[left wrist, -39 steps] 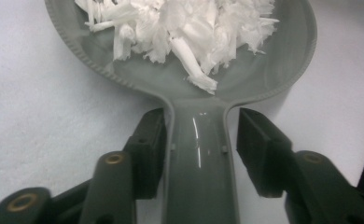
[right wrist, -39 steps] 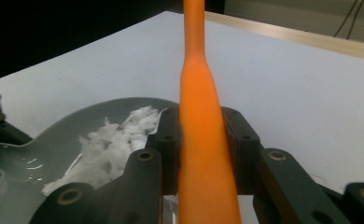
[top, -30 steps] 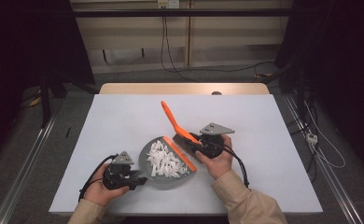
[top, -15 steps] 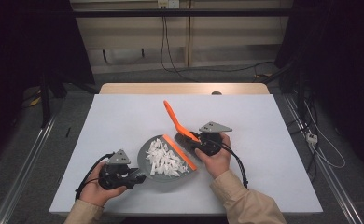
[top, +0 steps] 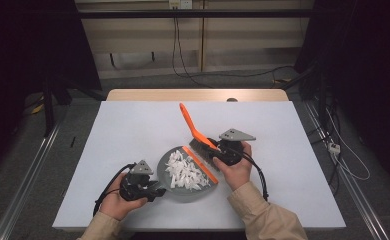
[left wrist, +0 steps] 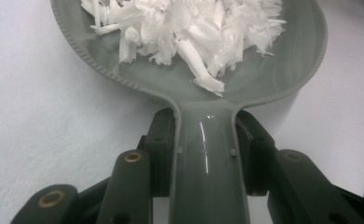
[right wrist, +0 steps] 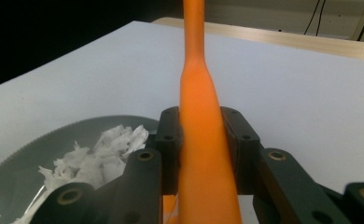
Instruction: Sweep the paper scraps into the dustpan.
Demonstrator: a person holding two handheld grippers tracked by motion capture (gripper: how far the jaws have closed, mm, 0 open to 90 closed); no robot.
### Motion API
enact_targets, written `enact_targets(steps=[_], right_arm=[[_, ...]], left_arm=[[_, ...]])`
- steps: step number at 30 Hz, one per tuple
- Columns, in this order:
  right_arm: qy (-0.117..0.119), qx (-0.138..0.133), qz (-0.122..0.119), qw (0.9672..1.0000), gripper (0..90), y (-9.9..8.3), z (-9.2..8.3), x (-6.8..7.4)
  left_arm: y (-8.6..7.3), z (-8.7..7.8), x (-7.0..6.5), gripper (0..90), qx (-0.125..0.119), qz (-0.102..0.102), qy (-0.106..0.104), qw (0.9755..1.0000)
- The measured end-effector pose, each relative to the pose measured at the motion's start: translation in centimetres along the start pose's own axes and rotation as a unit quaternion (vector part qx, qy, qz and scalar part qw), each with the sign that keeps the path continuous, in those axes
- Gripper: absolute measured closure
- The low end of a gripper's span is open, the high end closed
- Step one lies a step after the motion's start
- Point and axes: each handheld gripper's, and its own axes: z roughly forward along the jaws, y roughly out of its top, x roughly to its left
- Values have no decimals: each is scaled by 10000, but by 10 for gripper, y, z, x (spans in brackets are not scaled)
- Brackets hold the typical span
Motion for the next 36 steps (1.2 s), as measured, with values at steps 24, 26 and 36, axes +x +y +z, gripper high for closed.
enact_targets(steps=[24, 26, 36], right_arm=[[-108, 132, -100, 9998, 711, -8, 14, 5], [-109, 65, -106, 9999, 711, -6, 11, 4], [-262, -149, -3, 9995, 711, -1, -2, -8]], left_arm=[[4, -1, 2, 628, -73, -104, 32, 9999], [4, 1, 2, 627, -7, -99, 43, 9999], [4, -7, 3, 628, -164, -144, 22, 9998]])
